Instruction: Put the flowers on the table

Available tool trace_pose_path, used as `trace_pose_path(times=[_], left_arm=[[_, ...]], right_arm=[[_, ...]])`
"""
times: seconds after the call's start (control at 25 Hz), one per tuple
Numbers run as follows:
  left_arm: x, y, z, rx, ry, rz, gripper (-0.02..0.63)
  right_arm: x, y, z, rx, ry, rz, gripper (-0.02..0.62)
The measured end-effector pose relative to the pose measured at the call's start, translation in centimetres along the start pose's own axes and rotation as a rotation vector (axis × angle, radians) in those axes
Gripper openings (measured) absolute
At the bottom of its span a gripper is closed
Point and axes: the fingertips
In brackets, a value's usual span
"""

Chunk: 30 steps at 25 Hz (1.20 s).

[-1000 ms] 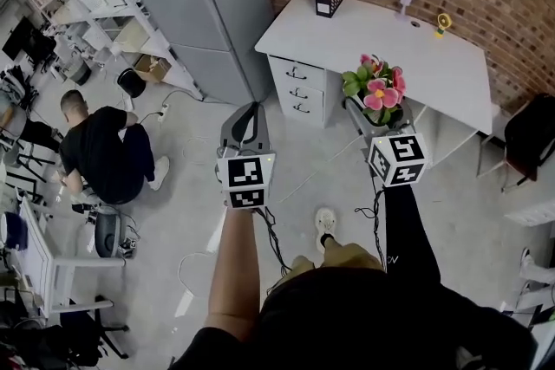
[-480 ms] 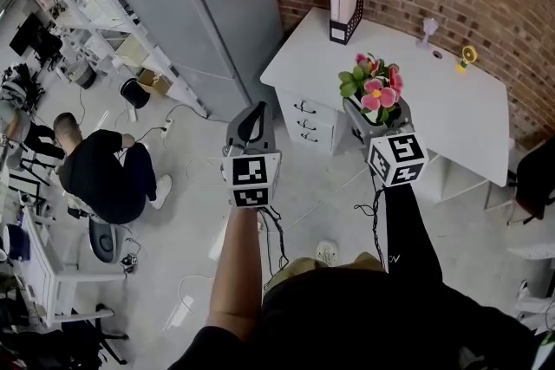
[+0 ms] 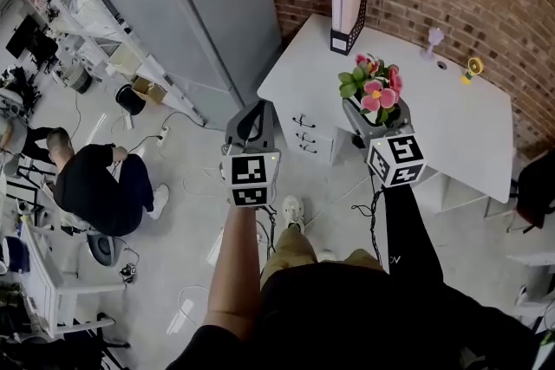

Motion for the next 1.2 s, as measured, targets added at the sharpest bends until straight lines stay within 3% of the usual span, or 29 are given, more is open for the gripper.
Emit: trace_pose_path(times=[0.28,0.68,1.2], left_arm=[[0.4,-8.2,1.7,0.059,-0.027,-0.037,0.009],[1.3,-23.2,7.8,0.159,-0.033,-0.042,0.009],[6.7,-38.9,12.6,0.285,0.004,0.032,0.009]], right_arm=[[0.8,-6.4,-3.4,0.035,-0.028,-0.041,0.334],[4.1,-21.4,-6.8,0.07,-0.008,-0.011,0.334],[14.4,-37.5,-9.3,0.038,-0.026,0.156,0.334]])
Point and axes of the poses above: the fingertips, and each gripper's own axes: y backward along the fingers, z to its left, x out of its underside, and after that the axes turned 4 degrees about y, right-handed
